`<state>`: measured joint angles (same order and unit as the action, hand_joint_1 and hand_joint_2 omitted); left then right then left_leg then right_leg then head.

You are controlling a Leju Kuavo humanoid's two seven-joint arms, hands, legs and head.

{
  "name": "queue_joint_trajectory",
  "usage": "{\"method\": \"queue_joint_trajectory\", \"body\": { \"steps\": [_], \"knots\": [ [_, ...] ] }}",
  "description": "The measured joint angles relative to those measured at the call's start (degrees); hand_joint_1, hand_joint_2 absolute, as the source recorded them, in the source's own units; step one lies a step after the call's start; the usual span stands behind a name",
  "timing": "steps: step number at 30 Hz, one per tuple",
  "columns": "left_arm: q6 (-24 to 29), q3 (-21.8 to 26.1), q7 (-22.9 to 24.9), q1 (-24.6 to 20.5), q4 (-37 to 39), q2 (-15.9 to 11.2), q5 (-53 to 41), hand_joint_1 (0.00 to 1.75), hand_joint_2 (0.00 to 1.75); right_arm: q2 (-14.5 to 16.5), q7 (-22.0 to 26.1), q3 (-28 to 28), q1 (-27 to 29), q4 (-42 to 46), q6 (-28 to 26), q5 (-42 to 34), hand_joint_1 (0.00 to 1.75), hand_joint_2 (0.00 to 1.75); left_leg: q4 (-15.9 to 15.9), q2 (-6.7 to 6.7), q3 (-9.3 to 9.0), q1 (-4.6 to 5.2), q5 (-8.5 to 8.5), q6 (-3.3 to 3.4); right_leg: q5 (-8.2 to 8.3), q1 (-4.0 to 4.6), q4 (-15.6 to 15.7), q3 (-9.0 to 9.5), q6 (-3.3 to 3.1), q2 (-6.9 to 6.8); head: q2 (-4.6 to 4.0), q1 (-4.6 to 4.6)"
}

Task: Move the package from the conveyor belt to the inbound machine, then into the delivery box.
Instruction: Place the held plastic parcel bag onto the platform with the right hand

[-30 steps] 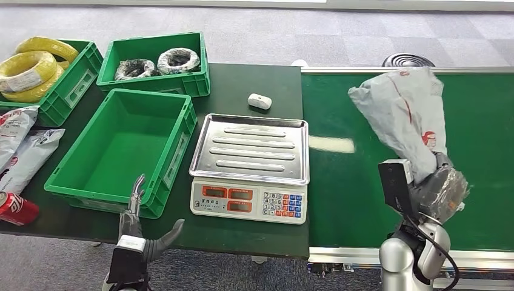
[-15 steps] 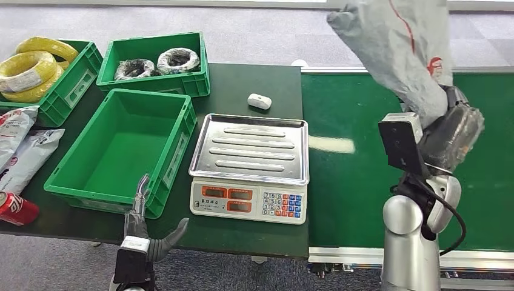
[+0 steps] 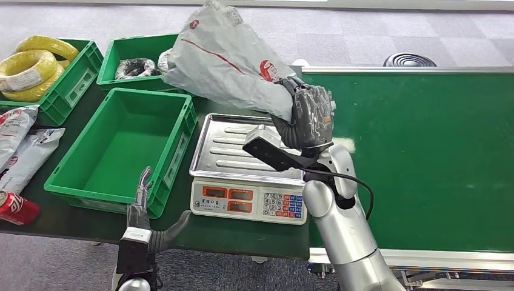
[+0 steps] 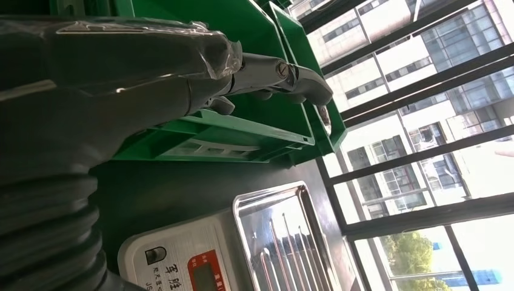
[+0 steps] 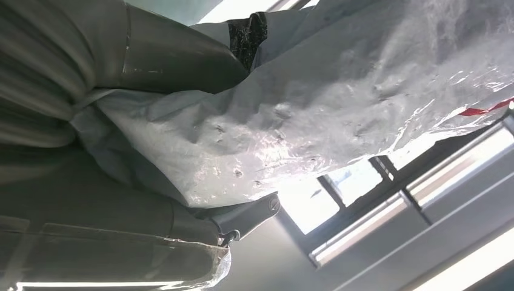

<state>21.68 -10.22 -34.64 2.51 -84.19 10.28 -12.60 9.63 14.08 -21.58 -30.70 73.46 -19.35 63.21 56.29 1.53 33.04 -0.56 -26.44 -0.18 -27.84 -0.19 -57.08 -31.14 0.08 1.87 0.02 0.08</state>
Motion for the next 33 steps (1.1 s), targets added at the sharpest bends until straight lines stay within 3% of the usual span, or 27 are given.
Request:
{"method": "queue_joint_trajectory", "body": {
  "steps": [4,7,11,33],
  "knots": [
    [0.38,0.12,0.08,0.41,0.00,-0.28,0.01,0.00,1.75,0.05,-0.65,-2.68,0.60,-1.62,-0.73,-1.36,1.68,1.75,0.00,0.03,0.00,0.01,0.00,0.00,0.00,-0.01,0.02,0.01,0.00,-0.02,0.00,0.01],
    [0.80,0.21,0.15,0.70,0.00,-0.62,0.25,0.00,1.75,0.07,-0.59,-3.48,1.08,-2.64,-1.14,-1.92,1.56,1.75,0.00,0.06,0.00,0.01,0.01,0.01,0.01,-0.01,0.02,0.01,0.00,-0.02,0.00,-0.01],
    [1.25,0.20,0.16,1.29,0.00,-1.09,0.79,0.00,1.75,0.10,-0.53,-4.06,1.42,-3.54,-1.18,-2.19,0.03,1.75,0.00,0.06,-0.01,0.00,0.01,0.00,0.02,0.00,0.01,-0.01,0.00,-0.02,-0.01,-0.01],
    [1.68,-0.01,1.03,2.51,-1.11,-1.56,1.08,0.00,1.75,0.12,-2.06,-4.63,4.53,-3.70,-5.31,-0.14,0.00,1.75,0.00,0.06,-0.01,0.00,0.00,0.00,0.01,0.00,0.01,-0.03,0.00,-0.02,-0.01,0.00]
  ]
}}
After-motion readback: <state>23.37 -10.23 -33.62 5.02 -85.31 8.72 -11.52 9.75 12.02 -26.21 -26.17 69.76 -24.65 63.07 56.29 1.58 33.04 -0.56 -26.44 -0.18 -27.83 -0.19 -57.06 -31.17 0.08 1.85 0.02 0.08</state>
